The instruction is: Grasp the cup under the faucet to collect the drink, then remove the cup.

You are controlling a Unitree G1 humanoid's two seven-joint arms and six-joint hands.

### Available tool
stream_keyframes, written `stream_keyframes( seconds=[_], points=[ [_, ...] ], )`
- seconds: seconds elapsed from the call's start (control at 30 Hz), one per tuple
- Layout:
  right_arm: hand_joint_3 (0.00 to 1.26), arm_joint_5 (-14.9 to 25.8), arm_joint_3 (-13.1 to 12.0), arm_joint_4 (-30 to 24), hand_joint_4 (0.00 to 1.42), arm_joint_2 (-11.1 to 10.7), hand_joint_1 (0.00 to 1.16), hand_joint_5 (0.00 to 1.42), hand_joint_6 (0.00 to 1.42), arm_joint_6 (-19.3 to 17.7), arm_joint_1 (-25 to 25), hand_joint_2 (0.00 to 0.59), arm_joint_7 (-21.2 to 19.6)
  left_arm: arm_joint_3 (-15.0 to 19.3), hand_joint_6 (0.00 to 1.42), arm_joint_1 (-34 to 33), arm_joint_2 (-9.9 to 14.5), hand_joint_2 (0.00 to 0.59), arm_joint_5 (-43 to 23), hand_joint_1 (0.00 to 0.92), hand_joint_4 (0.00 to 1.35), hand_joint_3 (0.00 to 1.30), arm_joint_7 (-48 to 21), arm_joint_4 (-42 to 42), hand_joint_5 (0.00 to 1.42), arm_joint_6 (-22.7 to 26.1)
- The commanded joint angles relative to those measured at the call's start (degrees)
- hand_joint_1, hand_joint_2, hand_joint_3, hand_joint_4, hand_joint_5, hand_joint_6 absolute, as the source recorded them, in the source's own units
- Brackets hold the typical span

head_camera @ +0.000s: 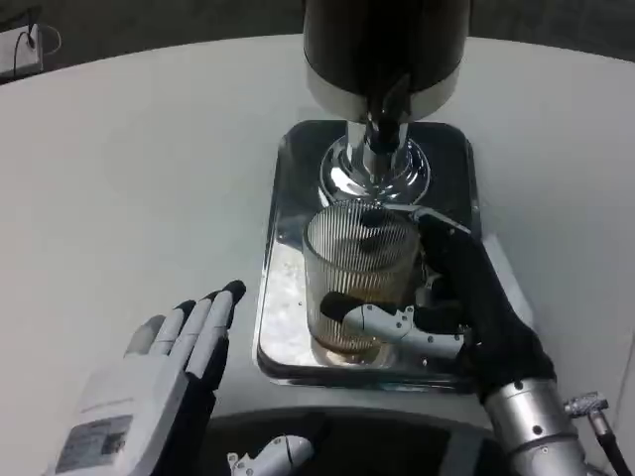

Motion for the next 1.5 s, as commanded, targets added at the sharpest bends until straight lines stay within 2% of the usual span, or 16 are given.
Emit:
stream_keyframes(
  seconds=[0.03, 0.5, 0.67, 0.93, 1.03, 1.5],
  points=[
    [0.81, 0.51, 0.12, -4.37, 1.07, 0.47, 1.13, 1.16, 1.42, -0.24, 1.66, 0.115, 0.42, 0.02, 0.0, 0.8, 0.16, 0.154, -0.57, 0.0, 0.0, 0.0, 0.68, 0.38, 0.0, -0.3],
    [0.82, 1.27, 0.09, -14.39, 1.06, 0.22, 1.13, 1.16, 1.41, -0.41, 9.17, 0.097, 1.9, -0.61, 0.0, 0.3, 0.44, 0.149, 0.01, 0.0, 0.0, 0.0, 1.94, 1.02, 0.0, -1.29],
    [0.82, 2.53, -0.8, -19.72, 1.06, -0.54, 1.13, 1.16, 1.41, -1.22, 12.67, 0.097, 3.31, -1.47, 0.0, 0.21, 0.09, 0.146, 2.54, 0.0, 0.0, 0.0, 1.8, -0.9, 0.0, -1.33],
    [0.82, 5.31, -1.88, -29.28, 1.06, -1.11, 1.14, 1.15, 1.41, -0.25, 17.61, 0.097, 6.42, -2.75, 0.0, 0.62, -0.6, 0.084, 8.39, 0.0, 0.0, 0.0, 0.14, -5.15, 0.0, -0.65],
    [0.82, 5.97, -1.95, -31.6, 1.06, -1.26, 1.14, 1.15, 1.41, -0.33, 19.14, 0.097, 7.24, -3.13, 0.0, 1.05, -0.51, 0.067, 11.4, 0.0, 0.0, 0.0, -0.39, -6.78, 0.0, -1.18],
    [0.82, 6.27, -3.33, -39.7, 1.04, -1.73, 1.14, 1.14, 1.39, -2.57, 22.37, 0.097, 8.08, -3.02, 0.0, 5.88, -1.9, 0.049, 15.98, 0.0, 0.0, 0.0, -0.74, -11.36, 0.0, -1.72]
  ],
)
